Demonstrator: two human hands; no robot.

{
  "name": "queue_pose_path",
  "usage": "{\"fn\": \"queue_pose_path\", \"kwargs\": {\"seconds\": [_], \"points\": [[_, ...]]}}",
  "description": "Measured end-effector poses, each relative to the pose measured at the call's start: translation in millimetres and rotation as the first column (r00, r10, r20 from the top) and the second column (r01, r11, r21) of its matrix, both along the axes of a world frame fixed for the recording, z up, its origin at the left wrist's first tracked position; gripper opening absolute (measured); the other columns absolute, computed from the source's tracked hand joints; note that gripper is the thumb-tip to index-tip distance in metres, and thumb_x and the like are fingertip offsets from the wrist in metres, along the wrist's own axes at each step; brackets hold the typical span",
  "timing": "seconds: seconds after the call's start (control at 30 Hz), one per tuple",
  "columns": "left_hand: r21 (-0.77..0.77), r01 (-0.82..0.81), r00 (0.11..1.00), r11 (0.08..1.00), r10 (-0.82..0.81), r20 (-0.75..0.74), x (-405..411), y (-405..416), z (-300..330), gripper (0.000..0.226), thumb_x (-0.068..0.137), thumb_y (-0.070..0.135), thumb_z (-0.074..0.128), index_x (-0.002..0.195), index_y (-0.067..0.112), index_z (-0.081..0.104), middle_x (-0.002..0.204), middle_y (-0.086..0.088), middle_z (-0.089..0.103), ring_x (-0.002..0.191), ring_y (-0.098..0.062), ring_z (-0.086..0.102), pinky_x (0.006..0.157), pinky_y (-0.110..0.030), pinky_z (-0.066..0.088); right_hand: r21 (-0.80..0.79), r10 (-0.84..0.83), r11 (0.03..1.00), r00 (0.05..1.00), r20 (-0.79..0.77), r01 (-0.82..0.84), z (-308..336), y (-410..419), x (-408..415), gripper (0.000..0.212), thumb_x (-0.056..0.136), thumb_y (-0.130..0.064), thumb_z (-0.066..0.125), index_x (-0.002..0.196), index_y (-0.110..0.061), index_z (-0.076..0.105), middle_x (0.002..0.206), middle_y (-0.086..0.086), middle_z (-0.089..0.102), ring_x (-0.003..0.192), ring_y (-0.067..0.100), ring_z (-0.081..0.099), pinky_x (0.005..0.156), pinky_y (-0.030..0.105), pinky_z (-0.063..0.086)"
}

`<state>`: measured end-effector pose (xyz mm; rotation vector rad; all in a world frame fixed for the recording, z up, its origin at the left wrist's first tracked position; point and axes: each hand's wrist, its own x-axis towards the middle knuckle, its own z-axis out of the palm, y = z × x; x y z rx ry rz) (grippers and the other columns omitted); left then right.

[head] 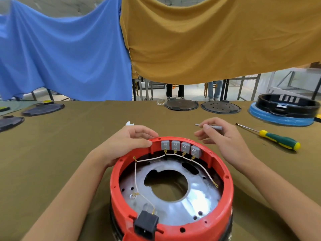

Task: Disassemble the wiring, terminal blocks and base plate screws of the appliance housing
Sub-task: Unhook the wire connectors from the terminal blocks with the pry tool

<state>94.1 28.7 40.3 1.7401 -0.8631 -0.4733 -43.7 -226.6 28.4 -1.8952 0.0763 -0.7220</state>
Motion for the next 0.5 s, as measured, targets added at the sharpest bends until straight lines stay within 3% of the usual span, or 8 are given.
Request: {"fn": "queue_pose_path", "kwargs": {"seconds": [0.17,0.27,0.37,0.5], "points": [[0.034,0.041,0.999,0.999,-0.04,-0.029,-3.0,2.5,3.3,0.026,0.093,0.005,0.062,0.117,0.013,0.066,0.115,-0.006,0.072,0.108,-0.031,0.067,0.095,-0.038,0.054,0.108,0.212,0.972,0.977,-0.023,-0.209,5.6,12.6,-7.0,0.013,0.098,-0.013,0.059,0.109,-0.013,0.065,0.106,0.001,0.077,0.102,0.014,0.071,0.087,0.028,0.059],[0.105,0.107,0.991,0.989,-0.097,-0.094,-3.0,6.8,5.8,0.036,0.087,0.006,0.061,0.121,0.016,0.063,0.122,-0.005,0.069,0.113,-0.036,0.063,0.101,-0.046,0.05,0.193,0.318,0.937,0.941,-0.115,-0.293,5.9,13.4,-8.3,0.026,0.09,-0.007,0.068,0.114,-0.014,0.063,0.115,0.0,0.074,0.11,0.016,0.07,0.09,0.034,0.057],[0.119,0.083,0.995,0.989,-0.077,-0.057,-4.6,6.8,6.3,0.038,0.083,0.006,0.058,0.118,0.016,0.065,0.118,-0.007,0.069,0.111,-0.037,0.064,0.101,-0.05,0.049,0.236,0.348,0.924,0.92,-0.183,-0.302,7.9,12.7,-7.7,0.032,0.088,0.004,0.067,0.115,-0.012,0.061,0.115,0.001,0.074,0.108,0.019,0.071,0.089,0.039,0.059],[0.06,0.076,0.997,0.995,-0.074,-0.03,-8.2,1.9,5.8,0.033,0.092,-0.005,0.057,0.12,0.008,0.064,0.117,-0.011,0.071,0.106,-0.036,0.067,0.098,-0.045,0.052,0.174,0.301,0.947,0.932,-0.2,-0.269,10.7,8.4,-9.3,0.032,0.086,0.007,0.066,0.111,-0.013,0.064,0.11,0.001,0.076,0.102,0.019,0.073,0.081,0.03,0.061]]}}
